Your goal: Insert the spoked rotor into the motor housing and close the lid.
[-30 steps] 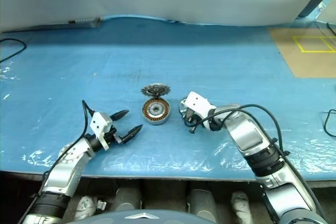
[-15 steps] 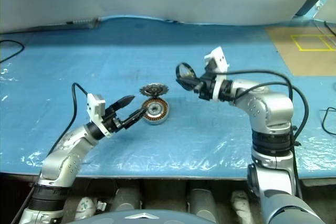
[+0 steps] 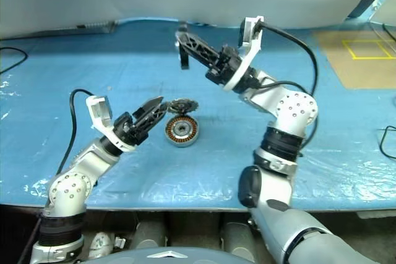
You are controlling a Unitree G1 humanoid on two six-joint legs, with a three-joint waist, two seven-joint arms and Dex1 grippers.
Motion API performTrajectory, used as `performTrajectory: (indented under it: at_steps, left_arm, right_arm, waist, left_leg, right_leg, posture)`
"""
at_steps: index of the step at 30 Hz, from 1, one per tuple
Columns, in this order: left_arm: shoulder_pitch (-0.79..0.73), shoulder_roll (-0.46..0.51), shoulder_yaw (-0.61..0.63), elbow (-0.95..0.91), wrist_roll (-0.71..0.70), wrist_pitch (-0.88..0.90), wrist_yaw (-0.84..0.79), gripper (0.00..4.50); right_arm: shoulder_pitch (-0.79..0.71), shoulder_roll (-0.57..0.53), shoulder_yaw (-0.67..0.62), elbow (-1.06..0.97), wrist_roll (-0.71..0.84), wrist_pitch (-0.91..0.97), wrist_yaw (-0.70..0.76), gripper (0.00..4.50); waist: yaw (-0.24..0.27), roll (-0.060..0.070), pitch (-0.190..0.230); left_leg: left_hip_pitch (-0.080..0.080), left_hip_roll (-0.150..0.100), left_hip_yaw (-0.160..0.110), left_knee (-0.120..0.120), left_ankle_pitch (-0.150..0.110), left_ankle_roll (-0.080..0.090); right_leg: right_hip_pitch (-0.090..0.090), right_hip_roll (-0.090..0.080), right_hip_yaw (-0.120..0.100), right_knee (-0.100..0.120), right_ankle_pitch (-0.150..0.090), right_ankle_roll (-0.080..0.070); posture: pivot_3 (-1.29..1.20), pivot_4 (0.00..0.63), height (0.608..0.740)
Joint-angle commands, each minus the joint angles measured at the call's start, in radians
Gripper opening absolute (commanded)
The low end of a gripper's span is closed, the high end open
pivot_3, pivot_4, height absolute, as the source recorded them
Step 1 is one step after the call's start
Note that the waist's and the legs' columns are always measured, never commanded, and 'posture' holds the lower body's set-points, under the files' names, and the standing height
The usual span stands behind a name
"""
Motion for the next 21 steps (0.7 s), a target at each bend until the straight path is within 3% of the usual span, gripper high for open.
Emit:
performTrajectory:
  at_steps: [1,10,15,21]
  left_arm:
    - [-0.019,-0.043,0.048,-0.008,-0.163,0.018,0.085,4.50]
    - [-0.087,-0.207,0.079,0.049,-0.513,-0.019,0.279,4.50]
    - [-0.115,-0.286,0.078,0.066,-0.660,-0.053,0.362,4.50]
    - [-0.136,-0.325,0.061,0.084,-0.734,-0.090,0.418,4.50]
  right_arm:
    - [-0.024,0.024,-0.005,-0.003,0.201,-0.073,-0.143,0.04]
    - [0.068,0.037,0.157,-0.042,0.536,-0.245,-0.377,0.04]
    - [0.119,0.015,0.246,-0.078,0.622,-0.319,-0.421,0.04]
    - [0.150,0.001,0.322,-0.106,0.685,-0.400,-0.448,0.04]
  waist:
    - [0.002,0.000,0.000]
    - [0.001,0.000,0.000]
    - [0.002,0.000,0.000]
    - [0.002,0.000,0.000]
  left_leg:
    - [0.000,0.000,0.000,0.000,0.000,0.000]
    - [-0.007,-0.001,-0.003,-0.001,0.000,0.000]
    - [-0.011,-0.001,-0.005,0.000,0.000,0.000]
    - [-0.011,-0.002,-0.006,0.000,0.000,-0.001]
  right_leg:
    - [0.000,0.000,0.000,0.000,0.000,0.000]
    - [0.000,0.001,0.000,-0.007,0.005,0.010]
    - [-0.001,0.001,-0.001,-0.010,0.007,0.013]
    - [-0.001,0.001,-0.001,-0.010,0.007,0.015]
  posture:
    - [0.00,0.150,0.740]
    - [0.00,0.150,0.740]
    - [0.00,0.150,0.740]
    - [0.00,0.150,0.740]
